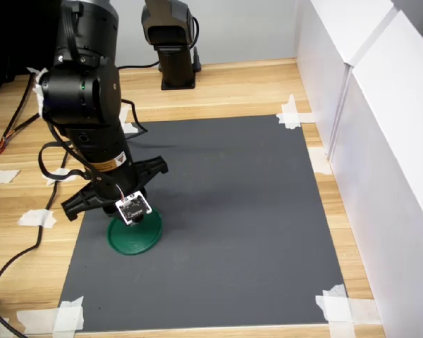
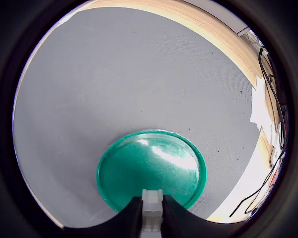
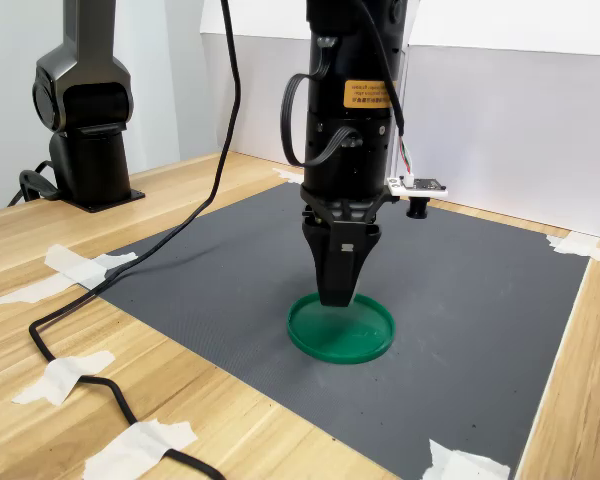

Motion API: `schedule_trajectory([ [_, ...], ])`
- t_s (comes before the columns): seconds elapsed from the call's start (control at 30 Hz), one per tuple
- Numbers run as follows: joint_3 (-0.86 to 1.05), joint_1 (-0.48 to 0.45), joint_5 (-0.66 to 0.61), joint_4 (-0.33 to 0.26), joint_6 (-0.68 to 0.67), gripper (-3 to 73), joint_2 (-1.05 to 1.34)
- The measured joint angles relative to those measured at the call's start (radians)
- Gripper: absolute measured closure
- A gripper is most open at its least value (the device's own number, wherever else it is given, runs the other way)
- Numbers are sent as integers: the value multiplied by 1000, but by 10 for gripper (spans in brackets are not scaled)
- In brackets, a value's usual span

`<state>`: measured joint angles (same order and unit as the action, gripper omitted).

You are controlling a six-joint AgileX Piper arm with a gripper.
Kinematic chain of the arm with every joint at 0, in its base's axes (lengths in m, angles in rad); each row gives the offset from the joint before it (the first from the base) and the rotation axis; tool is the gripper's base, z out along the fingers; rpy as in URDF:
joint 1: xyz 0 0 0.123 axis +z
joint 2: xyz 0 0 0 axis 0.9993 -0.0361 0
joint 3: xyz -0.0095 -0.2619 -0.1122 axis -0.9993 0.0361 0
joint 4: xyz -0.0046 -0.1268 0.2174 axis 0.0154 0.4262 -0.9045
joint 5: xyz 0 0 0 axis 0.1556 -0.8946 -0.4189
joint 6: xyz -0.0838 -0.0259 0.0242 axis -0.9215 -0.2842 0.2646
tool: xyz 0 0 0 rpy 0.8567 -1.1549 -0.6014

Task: Grasp a white terminal and put it on the green lid.

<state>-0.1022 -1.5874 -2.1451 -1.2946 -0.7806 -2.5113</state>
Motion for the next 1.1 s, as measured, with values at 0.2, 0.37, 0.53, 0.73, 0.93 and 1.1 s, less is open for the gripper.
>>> schedule_trajectory([
  [0.2,0,0,-4,0,-1,473,-26],
  [0.37,0,0,-4,0,-1,312,-26],
  [0.53,0,0,-4,-3,-2,220,16],
  [0.73,30,0,-11,-48,37,223,223],
  [0.93,208,0,15,-107,62,413,513],
  [1.1,385,0,72,-115,120,668,739],
])
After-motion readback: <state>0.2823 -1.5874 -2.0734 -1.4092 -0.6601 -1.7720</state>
